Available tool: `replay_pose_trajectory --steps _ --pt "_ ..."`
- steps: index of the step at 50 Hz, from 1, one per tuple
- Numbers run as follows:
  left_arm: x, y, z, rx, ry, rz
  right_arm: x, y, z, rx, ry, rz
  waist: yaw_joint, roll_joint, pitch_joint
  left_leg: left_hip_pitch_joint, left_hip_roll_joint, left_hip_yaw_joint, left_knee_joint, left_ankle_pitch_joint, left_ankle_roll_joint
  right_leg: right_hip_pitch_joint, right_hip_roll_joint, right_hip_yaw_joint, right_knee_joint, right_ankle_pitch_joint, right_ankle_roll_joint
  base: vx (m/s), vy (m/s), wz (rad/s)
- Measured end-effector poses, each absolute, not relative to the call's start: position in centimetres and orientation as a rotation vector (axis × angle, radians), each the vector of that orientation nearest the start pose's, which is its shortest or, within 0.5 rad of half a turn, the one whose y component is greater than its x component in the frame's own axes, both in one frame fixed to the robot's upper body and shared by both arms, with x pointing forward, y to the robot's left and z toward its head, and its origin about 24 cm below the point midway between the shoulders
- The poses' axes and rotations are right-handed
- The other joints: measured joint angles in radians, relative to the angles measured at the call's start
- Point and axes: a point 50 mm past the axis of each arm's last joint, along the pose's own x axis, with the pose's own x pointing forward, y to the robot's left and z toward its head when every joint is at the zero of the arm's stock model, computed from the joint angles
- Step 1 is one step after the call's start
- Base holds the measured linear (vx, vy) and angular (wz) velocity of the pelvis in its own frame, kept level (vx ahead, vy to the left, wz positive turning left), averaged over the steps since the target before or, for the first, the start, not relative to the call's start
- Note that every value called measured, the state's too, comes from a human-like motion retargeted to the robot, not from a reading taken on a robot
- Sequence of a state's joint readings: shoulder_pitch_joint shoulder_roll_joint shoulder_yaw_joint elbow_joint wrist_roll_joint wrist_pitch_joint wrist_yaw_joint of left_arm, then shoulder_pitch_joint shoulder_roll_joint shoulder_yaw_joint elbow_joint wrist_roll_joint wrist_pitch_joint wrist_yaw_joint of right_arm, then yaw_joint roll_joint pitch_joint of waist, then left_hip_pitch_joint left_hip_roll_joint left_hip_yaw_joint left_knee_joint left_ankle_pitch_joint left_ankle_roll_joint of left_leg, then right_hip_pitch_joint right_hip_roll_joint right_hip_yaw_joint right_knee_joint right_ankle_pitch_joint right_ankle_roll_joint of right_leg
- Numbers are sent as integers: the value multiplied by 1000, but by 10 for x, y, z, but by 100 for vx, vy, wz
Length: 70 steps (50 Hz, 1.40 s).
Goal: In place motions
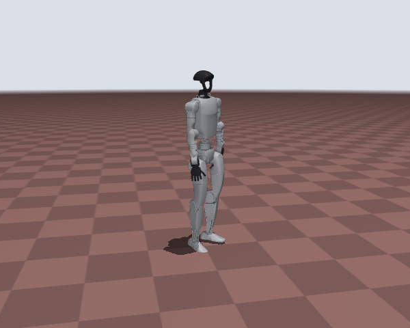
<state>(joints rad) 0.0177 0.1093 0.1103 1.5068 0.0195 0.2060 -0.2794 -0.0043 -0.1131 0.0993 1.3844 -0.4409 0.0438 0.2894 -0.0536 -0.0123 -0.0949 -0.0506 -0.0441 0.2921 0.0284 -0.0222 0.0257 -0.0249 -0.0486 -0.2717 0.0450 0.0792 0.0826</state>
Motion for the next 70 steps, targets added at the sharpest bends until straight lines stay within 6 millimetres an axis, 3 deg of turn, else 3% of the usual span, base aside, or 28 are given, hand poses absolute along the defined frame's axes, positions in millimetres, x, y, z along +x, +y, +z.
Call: replay_pose_trajectory --steps 8,20,29,53,70 --pt "1 177 -179 -239 1690 -61 43 -180 -178 -381 1493 576 10 9 -14 16 -6 -8 -13 19 4 15 0 -5 1 -8 0 8 4 4" --pt "-21 179 -177 -243 1770 -22 9 -194 -178 -333 1641 509 2 22 -40 32 -18 -21 -37 49 8 25 -2 -8 0 -18 4 5 2 3" --pt "-25 177 -177 -245 1784 -26 -8 -198 -177 -314 1709 487 6 25 -44 37 -21 -9 -44 62 10 21 0 5 0 -17 2 0 0 -6" --pt "-11 175 -178 -234 1738 -54 17 -185 -179 -345 1614 555 -21 25 -43 45 -12 8 -51 92 10 1 12 26 6 -5 -5 0 0 -3" --pt "-20 175 -177 -230 1777 -59 5 -192 -178 -365 1670 548 -20 20 -34 49 -9 4 -43 105 6 10 17 22 4 -5 -16 0 0 0"
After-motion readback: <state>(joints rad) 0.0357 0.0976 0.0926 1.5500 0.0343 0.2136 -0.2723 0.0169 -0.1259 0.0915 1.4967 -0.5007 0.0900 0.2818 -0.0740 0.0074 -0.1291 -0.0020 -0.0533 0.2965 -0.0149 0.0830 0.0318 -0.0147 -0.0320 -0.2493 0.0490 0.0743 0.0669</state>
